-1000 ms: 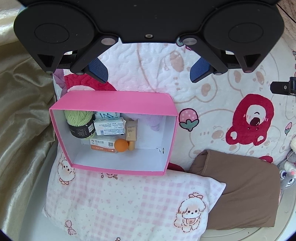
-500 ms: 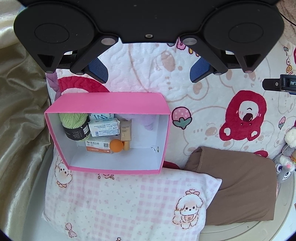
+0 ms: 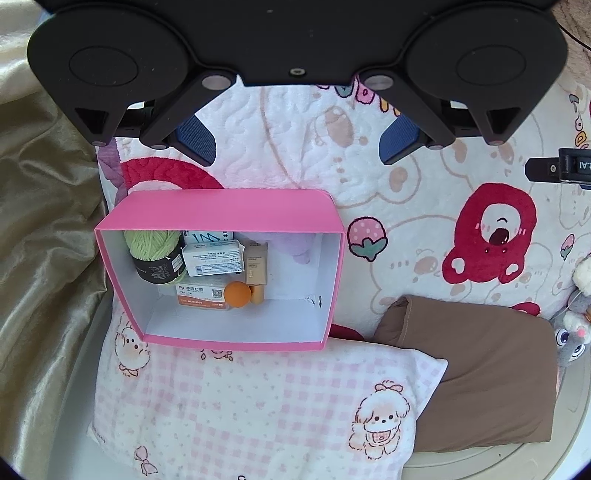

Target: Organize objects

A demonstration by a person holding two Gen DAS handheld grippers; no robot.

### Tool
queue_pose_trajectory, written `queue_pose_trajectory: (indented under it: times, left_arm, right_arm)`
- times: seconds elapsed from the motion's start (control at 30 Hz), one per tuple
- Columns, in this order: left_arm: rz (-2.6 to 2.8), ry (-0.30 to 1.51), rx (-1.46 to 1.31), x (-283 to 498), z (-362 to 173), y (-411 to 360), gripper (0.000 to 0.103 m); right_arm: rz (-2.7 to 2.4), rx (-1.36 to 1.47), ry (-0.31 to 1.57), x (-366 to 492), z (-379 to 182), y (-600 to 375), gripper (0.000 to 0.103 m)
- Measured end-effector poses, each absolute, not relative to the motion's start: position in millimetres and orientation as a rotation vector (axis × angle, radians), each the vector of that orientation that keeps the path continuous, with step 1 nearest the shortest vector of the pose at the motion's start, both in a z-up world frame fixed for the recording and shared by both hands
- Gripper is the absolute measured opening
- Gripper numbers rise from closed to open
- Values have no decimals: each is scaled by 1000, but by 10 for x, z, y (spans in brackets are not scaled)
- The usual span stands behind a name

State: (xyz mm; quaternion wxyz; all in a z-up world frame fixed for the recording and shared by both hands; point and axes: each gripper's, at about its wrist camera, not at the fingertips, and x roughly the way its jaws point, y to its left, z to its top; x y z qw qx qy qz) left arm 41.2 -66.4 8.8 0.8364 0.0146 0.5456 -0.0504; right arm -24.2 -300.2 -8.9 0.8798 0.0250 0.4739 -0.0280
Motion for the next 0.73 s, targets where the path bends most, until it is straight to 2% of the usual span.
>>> queue_pose_trajectory:
  times: [0.73]
  left_arm:
    - [-104, 1148, 61, 371, 96, -706, 99]
  right_arm:
    - [-58, 36, 989, -256, -88, -2982, 97]
